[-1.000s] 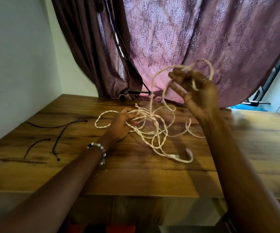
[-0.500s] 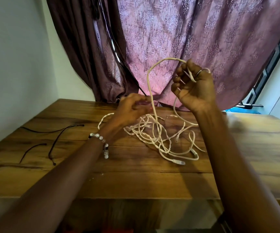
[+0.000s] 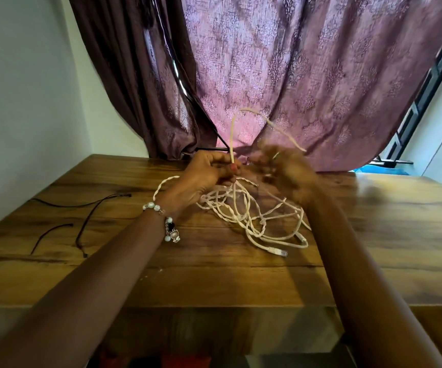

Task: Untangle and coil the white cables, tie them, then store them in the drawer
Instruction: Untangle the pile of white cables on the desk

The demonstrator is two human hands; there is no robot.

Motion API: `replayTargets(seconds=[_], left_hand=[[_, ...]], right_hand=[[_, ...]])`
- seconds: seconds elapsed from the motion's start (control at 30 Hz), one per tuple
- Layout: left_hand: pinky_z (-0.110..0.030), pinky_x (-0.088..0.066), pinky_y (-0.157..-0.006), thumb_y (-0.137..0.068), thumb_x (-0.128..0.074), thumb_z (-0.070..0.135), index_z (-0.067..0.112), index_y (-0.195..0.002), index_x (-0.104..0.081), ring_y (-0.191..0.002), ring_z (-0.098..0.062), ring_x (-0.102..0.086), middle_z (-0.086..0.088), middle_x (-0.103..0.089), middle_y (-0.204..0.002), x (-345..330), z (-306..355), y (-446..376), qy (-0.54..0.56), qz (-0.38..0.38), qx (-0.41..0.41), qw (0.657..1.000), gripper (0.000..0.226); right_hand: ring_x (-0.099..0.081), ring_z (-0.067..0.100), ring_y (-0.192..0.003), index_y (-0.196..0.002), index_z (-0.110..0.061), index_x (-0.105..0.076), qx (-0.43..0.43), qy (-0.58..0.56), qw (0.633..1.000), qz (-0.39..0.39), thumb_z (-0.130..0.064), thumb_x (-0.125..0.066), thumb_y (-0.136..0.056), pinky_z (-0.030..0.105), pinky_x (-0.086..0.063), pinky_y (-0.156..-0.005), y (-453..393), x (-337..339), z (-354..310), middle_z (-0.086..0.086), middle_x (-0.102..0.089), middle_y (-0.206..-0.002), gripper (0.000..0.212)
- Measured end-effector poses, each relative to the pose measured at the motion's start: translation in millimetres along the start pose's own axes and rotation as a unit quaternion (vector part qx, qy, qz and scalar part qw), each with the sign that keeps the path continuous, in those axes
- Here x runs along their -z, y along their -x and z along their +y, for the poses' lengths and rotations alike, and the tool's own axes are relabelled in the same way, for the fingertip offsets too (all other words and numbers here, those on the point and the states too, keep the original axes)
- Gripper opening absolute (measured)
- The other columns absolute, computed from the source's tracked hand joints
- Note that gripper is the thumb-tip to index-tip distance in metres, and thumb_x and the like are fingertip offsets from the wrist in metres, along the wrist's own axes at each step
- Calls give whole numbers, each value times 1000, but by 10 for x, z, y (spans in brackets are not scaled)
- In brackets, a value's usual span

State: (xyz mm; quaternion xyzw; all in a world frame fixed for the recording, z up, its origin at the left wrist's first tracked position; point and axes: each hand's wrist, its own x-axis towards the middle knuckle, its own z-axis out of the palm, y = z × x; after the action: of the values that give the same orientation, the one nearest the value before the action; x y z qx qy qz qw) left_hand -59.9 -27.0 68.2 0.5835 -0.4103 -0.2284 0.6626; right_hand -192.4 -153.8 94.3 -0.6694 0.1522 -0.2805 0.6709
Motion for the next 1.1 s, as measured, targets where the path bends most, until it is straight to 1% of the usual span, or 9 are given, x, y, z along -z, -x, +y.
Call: replayTargets(seconds=[0.17,0.3,0.5,0.6,0.7,0.77,0.87,0.97,1.1], left_hand=[[-19,-56,-56,-87,-59,-3,1,-89,-66,-53,-11,-63,-2,-70,-63,-26,161,-53,84,34,-48,995,8],[-19,-51,-51,-93,-49,-3,0,-85,-61,-50,-11,-59,1,-67,-61,107,387,-122,205,70,-74,973,15],[-17,-42,-48,-98,-46,8,2,-81,-68,-48,-8,-51,1,-60,-58,639,565,-164,367,161,-104,910,29],[-18,-41,-44,-98,-44,6,2,-83,-63,-45,-9,-49,1,-56,-54,742,475,-164,415,206,-78,883,25],[-19,-39,-42,-96,-42,0,4,-81,-61,-43,-11,-47,-1,-53,-57,791,395,-155,446,256,-39,857,24],[-19,-41,-41,-95,-42,0,4,-80,-59,-43,-11,-48,-3,-53,-60,767,352,-138,435,267,-21,860,23],[-19,-47,-42,-97,-43,1,3,-79,-57,-38,-11,-54,-1,-57,-49,592,311,-124,413,264,-6,872,23],[-19,-49,-43,-96,-45,-2,2,-76,-55,-43,-14,-59,-2,-59,-45,430,278,-163,416,254,0,873,23],[-20,-52,-46,-95,-46,-1,0,-79,-57,-74,-27,-58,-5,-63,-52,373,237,-223,421,222,9,879,19]], right_hand=[[-58,8,-61,-102,-16,-67,34,447,893,-28,-24,-83,-71,24,-47,-58,-130,-72,472,-4,-65,-75,35],[-65,23,-73,-100,-18,-71,29,479,875,71,-11,-77,-73,38,-56,-74,-310,85,713,12,-72,-83,28],[-66,24,-77,-96,-15,-72,88,513,826,216,-4,-66,-77,21,-37,-60,-187,483,725,14,-73,-89,23],[-65,33,-93,-114,-18,-66,112,614,739,255,-4,-56,-87,32,-47,-70,-158,566,635,17,-70,-101,32],[-62,36,-97,-121,-23,-63,141,744,636,148,-6,-56,-89,38,-50,-72,-154,649,573,14,-60,-112,37],[-63,33,-92,-110,-20,-71,189,708,674,97,-12,-64,-86,34,-48,-73,-161,668,517,13,-60,-110,26],[-64,20,-67,-96,-11,-75,267,529,798,107,-22,-70,-85,23,-42,-60,-153,493,391,8,-71,-81,16],[-64,12,-66,-98,-16,-74,208,404,890,25,-35,-68,-84,29,-50,-61,-65,144,229,2,-73,-81,24],[-61,8,-74,-105,-14,-65,123,495,860,-22,-35,-80,-72,14,-43,-61,-128,-130,328,-3,-67,-87,42]])
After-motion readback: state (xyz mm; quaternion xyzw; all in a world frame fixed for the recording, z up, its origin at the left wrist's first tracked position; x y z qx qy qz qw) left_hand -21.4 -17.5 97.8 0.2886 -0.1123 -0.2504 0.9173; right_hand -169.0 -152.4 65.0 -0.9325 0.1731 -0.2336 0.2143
